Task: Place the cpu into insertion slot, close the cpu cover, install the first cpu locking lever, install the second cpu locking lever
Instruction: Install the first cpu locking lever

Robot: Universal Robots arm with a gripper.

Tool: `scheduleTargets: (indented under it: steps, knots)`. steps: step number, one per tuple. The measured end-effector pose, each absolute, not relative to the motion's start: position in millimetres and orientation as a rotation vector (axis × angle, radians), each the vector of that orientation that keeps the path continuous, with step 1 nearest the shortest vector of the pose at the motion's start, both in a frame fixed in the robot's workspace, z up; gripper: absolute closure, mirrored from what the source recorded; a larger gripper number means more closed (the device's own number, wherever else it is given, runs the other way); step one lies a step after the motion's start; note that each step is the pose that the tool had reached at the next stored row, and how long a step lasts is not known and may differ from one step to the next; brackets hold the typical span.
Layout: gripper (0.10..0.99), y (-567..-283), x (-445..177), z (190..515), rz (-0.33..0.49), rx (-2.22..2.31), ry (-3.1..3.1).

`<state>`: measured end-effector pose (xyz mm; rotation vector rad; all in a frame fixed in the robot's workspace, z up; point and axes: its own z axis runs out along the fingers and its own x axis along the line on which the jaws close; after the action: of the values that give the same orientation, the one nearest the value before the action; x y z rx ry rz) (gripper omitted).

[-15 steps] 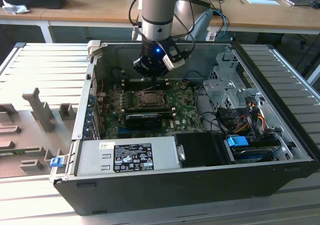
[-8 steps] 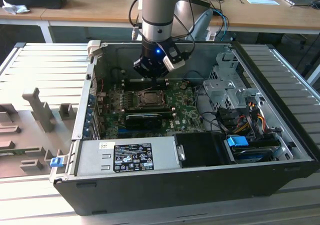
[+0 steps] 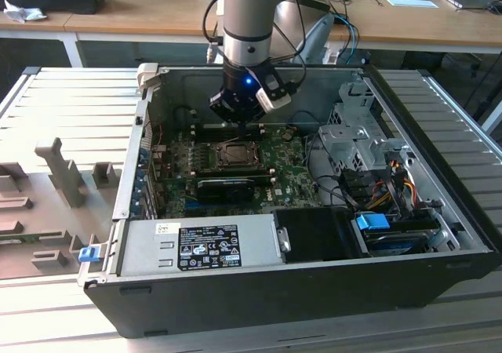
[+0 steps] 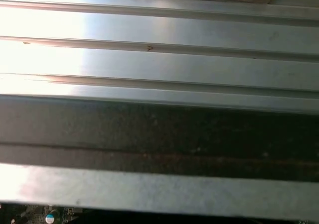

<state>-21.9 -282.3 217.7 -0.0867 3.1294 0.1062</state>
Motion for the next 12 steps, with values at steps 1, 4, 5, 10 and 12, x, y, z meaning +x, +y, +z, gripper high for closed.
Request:
scheduleTargets:
  steps: [1,4,5,10,12]
  knots:
    - [0.980,-282.2,-21.7,217.4,0.106,-0.087,3.129]
    - [0.980,-281.7,-21.0,216.0,0.106,-0.087,3.129]
    - [0.980,-281.6,-20.8,215.5,0.106,-0.087,3.129]
    - [0.980,-280.6,-19.5,210.3,0.106,-0.087,3.129]
    - [0.980,-279.9,-18.6,206.8,0.105,-0.087,3.130]
